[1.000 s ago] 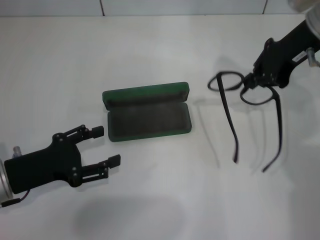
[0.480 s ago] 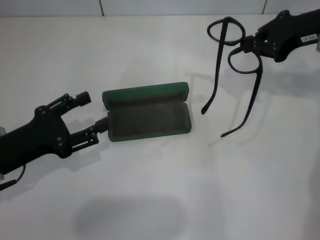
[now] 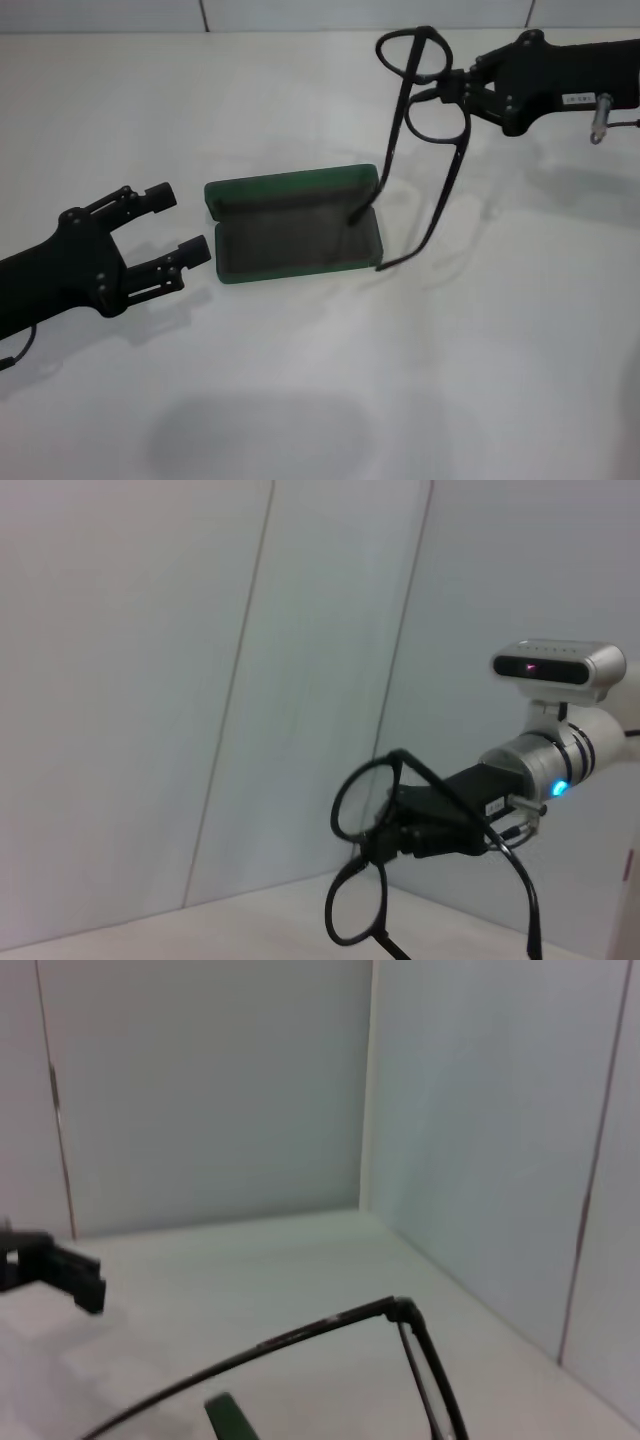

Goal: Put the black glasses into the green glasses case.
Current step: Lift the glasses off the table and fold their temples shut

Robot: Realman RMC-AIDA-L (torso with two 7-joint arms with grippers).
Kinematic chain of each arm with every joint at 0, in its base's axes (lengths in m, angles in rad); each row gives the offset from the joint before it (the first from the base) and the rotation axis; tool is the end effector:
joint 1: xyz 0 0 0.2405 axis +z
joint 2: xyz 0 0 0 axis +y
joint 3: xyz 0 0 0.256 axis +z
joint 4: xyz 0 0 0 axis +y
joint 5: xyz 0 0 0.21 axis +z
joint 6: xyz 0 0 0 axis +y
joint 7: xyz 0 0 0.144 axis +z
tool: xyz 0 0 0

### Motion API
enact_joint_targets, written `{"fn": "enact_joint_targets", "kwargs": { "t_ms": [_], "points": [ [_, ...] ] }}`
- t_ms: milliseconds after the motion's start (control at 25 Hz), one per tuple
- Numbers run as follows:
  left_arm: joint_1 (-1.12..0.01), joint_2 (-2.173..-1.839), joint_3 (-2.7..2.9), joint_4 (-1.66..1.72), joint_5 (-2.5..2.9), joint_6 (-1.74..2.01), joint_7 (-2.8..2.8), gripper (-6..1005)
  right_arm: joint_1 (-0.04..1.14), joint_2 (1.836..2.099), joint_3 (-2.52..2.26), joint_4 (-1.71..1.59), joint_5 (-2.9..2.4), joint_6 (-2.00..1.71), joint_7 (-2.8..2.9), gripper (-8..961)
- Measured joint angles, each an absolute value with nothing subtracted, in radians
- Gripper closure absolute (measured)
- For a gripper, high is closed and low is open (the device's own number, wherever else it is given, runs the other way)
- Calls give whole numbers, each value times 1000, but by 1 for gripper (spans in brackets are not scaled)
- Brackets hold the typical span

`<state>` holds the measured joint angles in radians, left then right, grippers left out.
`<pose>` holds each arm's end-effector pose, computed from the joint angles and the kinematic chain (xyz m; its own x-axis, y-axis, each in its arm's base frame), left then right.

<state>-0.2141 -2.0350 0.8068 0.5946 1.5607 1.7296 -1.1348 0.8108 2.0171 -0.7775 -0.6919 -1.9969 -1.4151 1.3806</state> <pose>-0.3085 0.2461 0.0306 0.6329 0.1904 0.7505 0.5033 -0.8378 -0.2118 0.1691 0.4168 0.0208 0.9189 -0.0510 -0.3913 -0.1777 -0.9389 -0.2949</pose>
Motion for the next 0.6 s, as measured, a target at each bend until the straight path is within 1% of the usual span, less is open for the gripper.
{"fn": "enact_joint_targets", "kwargs": {
  "t_ms": [280,600],
  "points": [
    [-230,-2026,811,598,1563,1759,-1184,162,775,2013,-773,-675,-1924,-1443,1347,915],
    [-270,-2025,813,597,1592,1789,-1180,209,760,2018,-778,-611,-1885,-1446,1294,915]
  ]
}}
